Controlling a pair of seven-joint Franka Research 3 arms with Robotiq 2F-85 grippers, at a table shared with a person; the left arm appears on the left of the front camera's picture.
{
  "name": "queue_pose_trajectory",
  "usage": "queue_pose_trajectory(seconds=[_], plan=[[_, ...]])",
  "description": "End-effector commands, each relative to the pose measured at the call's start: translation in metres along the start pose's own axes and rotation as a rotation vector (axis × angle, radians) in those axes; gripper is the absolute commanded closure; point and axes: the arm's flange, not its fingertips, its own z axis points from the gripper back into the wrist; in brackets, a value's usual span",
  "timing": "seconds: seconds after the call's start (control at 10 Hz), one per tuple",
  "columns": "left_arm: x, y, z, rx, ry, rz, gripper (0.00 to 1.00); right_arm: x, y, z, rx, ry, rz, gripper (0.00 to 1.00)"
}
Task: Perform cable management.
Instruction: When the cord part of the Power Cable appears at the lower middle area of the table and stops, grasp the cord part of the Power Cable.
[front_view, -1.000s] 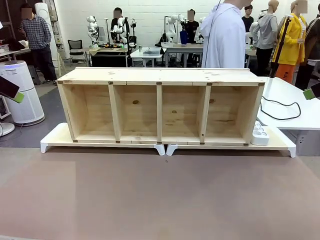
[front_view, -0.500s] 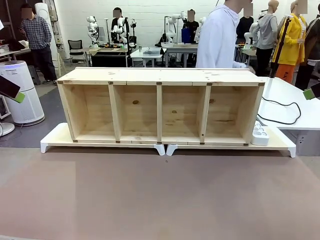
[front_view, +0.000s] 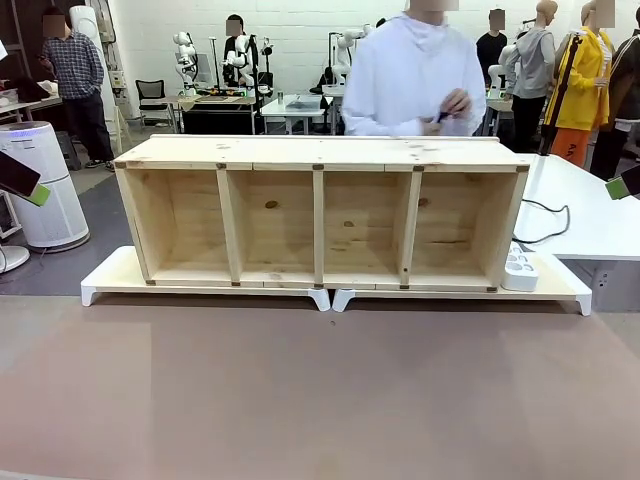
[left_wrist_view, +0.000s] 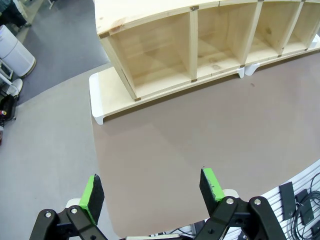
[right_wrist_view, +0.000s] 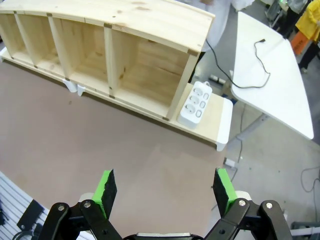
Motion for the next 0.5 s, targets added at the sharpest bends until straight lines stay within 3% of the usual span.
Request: queue_pose_trajectory(seconds=[0.0, 0.4], plan=[[0.0026, -0.0004, -0.0009, 0.005, -0.01, -0.003, 0.0, 0.0018, -0.0009, -0.0025, -0.003, -0.007, 0.0, 0.0], [0.0026, -0.0004, -0.0009, 0.005, -0.01, -0.003, 0.0, 0.0018, -0.0009, -0.0025, -0.003, -0.007, 0.0, 0.0]])
